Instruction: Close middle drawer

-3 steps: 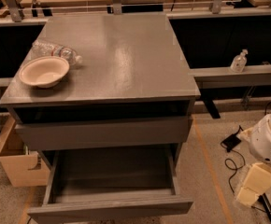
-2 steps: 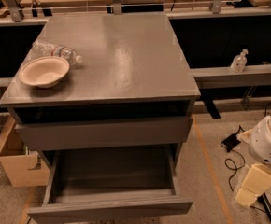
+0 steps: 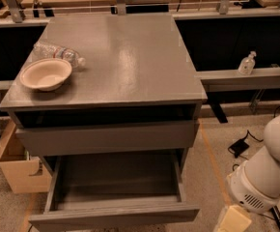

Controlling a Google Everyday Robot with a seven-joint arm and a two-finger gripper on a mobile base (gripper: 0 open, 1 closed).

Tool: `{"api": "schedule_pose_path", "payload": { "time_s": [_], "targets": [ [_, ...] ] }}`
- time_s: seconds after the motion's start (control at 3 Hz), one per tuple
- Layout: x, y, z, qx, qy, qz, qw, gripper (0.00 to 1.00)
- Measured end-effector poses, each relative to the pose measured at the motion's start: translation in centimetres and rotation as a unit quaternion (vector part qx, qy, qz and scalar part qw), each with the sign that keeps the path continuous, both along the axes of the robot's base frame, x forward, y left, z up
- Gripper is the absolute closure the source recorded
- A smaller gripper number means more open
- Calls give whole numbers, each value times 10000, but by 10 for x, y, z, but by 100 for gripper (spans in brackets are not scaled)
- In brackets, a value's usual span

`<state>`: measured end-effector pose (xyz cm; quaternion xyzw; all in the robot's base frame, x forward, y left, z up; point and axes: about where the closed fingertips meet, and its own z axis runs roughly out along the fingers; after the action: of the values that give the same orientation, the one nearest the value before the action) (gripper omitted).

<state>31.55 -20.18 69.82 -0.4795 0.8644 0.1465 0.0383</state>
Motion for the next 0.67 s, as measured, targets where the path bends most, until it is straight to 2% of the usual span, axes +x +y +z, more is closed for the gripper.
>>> {"api": "schedule_pose_path", "payload": {
  "time_s": [0.67],
  "targets": [
    [-19,43,-94,293,542,-184,9979,0]
  ]
}}
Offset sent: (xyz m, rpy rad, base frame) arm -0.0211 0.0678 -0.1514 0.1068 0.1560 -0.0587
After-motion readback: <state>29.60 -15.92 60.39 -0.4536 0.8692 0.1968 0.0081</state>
